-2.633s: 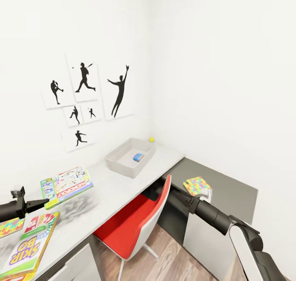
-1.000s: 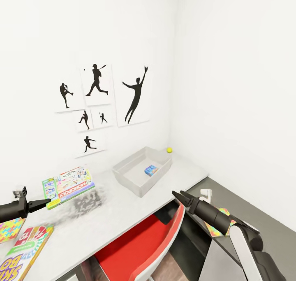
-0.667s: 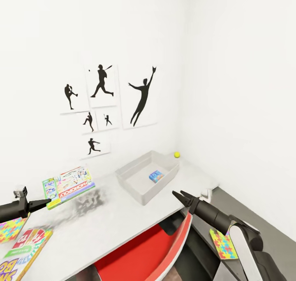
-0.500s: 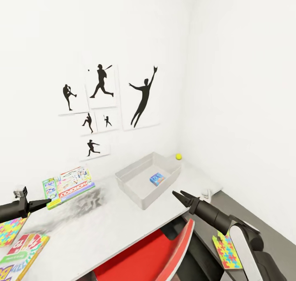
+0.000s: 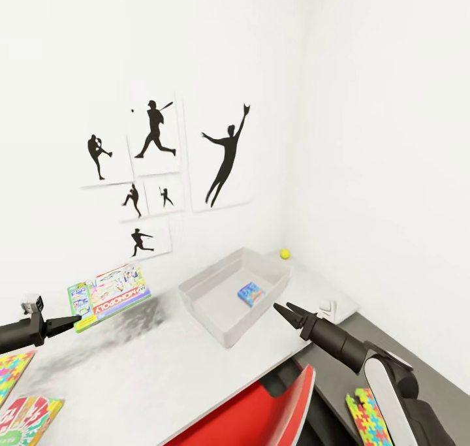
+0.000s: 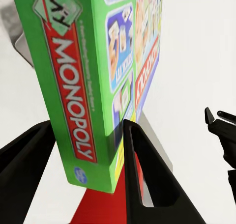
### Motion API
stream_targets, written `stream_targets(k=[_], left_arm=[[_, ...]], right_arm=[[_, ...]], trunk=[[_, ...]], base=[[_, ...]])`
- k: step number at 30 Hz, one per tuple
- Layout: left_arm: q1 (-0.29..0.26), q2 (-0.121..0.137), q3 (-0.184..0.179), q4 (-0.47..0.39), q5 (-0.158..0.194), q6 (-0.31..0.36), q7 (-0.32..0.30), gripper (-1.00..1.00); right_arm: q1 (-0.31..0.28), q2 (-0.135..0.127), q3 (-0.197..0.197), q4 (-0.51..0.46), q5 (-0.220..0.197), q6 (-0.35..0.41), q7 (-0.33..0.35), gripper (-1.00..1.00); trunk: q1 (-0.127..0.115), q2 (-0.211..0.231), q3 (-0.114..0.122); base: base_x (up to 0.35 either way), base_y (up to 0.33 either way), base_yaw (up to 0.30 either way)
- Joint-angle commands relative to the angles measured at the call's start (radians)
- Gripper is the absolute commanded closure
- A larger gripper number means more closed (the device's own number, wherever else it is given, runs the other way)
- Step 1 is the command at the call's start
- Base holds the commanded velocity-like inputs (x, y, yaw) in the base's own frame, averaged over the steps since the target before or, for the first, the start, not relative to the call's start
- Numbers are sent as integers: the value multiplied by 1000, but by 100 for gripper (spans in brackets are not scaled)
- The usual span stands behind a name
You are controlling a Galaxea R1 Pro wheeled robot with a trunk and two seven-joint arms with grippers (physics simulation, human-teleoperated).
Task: Put all the toys in the child's room - the three board games (two on the bed and one on the table), the two jigsaw puzzles on the table, and the tennis ball on the table - inside the toy box on the table in the child's room.
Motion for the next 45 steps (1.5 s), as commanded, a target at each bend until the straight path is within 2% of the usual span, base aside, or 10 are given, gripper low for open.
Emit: stream_targets(k=[1,30,45], left_arm=[[-1,0,0,0,-1,10,-4,100],[-1,-1,0,0,0,10,-4,100],[-1,-2,-1,0,2,6,-4,100]], right_arm=[[-1,0,-1,0,-6,7,1,-100],[-1,0,-1,1,-6,7,1,-100],[-1,0,-2,1,-6,7,1,-100]], trunk=[[1,-2,-2],[1,-2,-2],[1,-2,-2]], base=[[146,-51,-3],[96,-51,0],[9,-8,0]])
